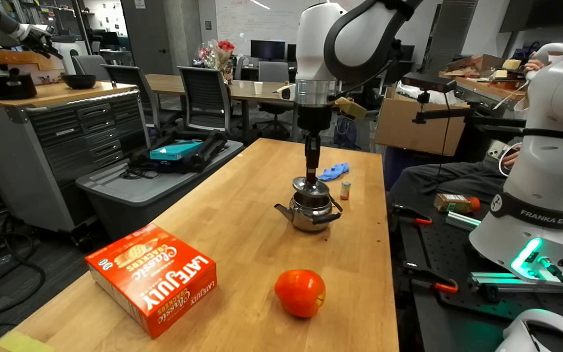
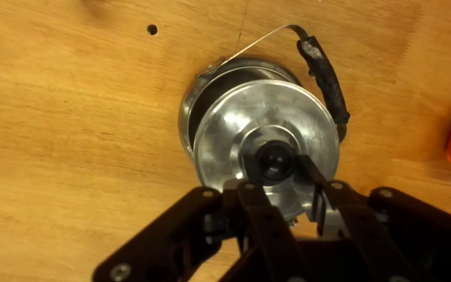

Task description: Take the lid and cover the teapot

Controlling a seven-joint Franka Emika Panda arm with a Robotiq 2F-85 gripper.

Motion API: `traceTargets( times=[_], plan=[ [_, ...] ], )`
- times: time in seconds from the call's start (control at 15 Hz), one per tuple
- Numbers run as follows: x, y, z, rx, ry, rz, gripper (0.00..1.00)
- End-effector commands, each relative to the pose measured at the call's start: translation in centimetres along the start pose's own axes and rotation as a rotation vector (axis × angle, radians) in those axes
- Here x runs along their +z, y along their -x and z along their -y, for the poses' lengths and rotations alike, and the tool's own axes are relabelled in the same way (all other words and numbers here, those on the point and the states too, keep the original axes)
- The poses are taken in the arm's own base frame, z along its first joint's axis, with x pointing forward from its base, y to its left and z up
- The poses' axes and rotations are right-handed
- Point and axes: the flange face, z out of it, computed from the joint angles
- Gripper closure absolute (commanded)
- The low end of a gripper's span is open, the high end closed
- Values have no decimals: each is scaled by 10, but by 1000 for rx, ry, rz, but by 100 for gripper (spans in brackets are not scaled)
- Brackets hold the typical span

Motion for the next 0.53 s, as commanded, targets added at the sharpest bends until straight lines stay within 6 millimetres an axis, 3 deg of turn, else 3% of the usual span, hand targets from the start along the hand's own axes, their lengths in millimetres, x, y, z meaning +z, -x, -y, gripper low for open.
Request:
traceTargets(
  times=[0.0,0.47],
  plan=[
    [1,-17,2,-12,-28,22,93],
    [13,-31,-1,-7,-33,65,93]
  ],
)
